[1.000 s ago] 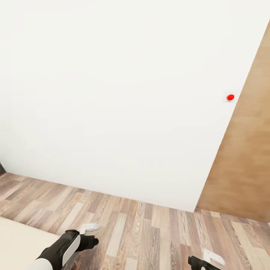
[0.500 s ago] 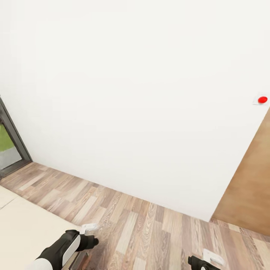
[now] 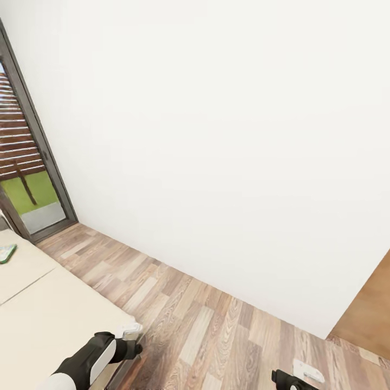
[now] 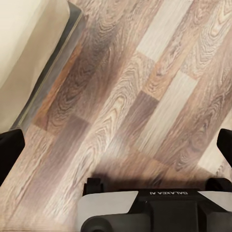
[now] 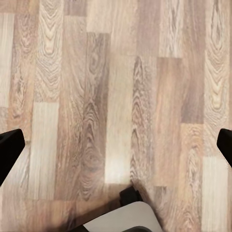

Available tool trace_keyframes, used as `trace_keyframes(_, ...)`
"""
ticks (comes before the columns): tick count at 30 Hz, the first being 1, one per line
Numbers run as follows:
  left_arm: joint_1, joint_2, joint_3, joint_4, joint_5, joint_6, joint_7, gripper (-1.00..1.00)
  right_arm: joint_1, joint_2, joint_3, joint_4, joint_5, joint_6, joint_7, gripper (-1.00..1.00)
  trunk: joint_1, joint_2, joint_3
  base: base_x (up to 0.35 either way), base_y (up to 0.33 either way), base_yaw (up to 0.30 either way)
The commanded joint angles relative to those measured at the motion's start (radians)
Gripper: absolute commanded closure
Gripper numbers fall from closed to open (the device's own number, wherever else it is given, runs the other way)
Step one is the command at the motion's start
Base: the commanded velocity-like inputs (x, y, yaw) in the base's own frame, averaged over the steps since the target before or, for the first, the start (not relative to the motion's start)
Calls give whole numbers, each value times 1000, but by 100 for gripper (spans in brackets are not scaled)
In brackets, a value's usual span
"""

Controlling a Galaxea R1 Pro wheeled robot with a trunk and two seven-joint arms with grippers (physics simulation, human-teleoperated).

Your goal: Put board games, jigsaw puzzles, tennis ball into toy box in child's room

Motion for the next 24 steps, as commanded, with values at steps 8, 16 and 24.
trace_keyframes(8,-1,0,-5,-1,2,3,0,-100,0,0,1,-2,-9,4,-4,-100,1,-2,-2,32,-288,293)
trace_keyframes(16,-1,-1,-5,-1,2,3,0,-100,0,0,0,-2,-9,4,-4,-100,1,-2,-2,90,-301,291)
trace_keyframes(24,-1,-1,-5,-1,2,3,1,-100,0,0,1,-2,-9,4,-4,-100,1,-2,-2,95,-302,93)
